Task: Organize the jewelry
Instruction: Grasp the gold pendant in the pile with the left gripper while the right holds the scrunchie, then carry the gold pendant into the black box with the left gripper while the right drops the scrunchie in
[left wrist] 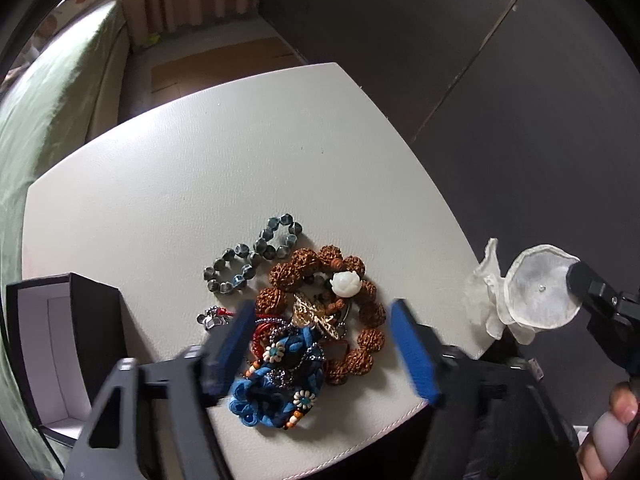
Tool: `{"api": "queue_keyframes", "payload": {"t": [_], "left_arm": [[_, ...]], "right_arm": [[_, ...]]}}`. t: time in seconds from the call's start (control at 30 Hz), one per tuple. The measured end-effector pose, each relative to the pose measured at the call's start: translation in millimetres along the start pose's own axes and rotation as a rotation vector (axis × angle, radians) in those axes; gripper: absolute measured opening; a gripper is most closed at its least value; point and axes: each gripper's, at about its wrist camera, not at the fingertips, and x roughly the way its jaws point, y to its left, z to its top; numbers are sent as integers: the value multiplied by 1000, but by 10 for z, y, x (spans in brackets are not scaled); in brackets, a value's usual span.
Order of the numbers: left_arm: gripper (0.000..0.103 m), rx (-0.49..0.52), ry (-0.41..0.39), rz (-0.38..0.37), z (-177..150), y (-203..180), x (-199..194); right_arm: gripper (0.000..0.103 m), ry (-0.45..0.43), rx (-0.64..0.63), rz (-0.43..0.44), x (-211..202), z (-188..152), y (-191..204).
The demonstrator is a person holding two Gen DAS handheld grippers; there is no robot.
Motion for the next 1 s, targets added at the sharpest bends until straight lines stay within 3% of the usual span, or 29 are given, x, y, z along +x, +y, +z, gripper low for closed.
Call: {"api": "queue_keyframes", "payload": {"t": [0.03, 0.1, 0.3, 0.43, 0.5, 0.63, 1.0], "left_arm": [[47, -11, 12, 2, 0, 12, 30], [37, -26, 35, 7, -9, 32, 84], [36, -28, 38, 14, -11, 10, 149], [16, -47, 64, 4, -2, 52, 262], [13, -56, 68, -6, -5, 88, 309], [11, -47, -4, 0, 7, 99, 169], [11, -45, -130, -95, -47, 351, -395]], "right_arm": [[3, -1, 1, 0, -8, -1, -6], [3, -2, 5, 2, -31, 13, -34], [3, -6, 11, 4, -66, 27, -69], [3, -5, 11, 5, -71, 33, -63], [3, -2, 7, 5, -67, 40, -70], [3, 6, 3, 6, -34, 42, -52], [3, 35, -52, -10, 226, -54, 239]]}}
